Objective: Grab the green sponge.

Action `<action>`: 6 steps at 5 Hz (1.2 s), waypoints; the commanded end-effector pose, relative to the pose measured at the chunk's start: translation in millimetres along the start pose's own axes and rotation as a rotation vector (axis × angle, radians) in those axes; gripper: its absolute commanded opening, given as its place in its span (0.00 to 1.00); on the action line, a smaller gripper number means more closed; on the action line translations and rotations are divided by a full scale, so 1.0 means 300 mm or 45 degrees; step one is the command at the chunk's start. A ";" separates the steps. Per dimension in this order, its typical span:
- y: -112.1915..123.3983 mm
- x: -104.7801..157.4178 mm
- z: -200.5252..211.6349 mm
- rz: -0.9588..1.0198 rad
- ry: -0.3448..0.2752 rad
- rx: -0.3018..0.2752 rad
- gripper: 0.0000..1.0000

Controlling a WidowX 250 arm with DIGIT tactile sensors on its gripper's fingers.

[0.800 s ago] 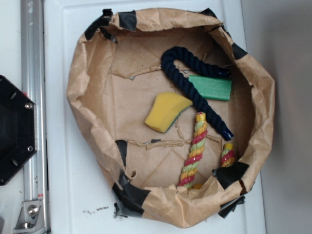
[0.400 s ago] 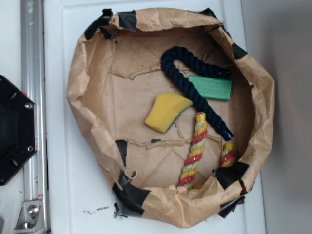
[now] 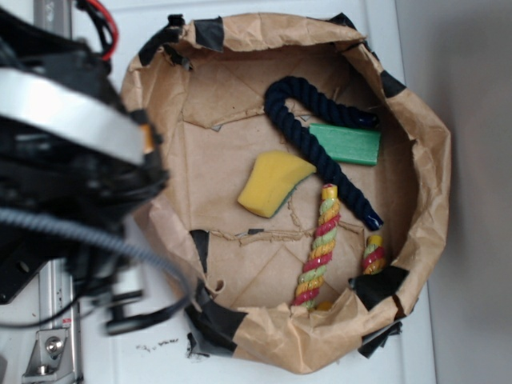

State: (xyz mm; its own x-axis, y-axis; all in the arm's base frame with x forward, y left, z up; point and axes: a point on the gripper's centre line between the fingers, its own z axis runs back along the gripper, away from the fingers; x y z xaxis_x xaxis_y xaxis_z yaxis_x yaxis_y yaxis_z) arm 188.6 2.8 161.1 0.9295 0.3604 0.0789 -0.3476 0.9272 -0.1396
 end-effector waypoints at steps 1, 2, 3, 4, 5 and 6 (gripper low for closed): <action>0.034 0.146 -0.152 0.460 -0.085 0.031 1.00; 0.031 0.158 -0.262 0.524 -0.032 0.124 1.00; 0.040 0.195 -0.337 0.521 -0.038 0.182 1.00; 0.063 0.274 -0.419 0.491 -0.048 0.178 1.00; 0.098 0.317 -0.493 0.459 0.059 0.219 1.00; 0.102 0.309 -0.428 0.474 -0.008 0.280 0.00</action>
State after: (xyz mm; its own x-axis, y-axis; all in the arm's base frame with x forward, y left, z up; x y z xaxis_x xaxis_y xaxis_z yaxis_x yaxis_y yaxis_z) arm 279.3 39.2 25.2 0.7487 0.6625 0.0243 -0.6622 0.7455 0.0762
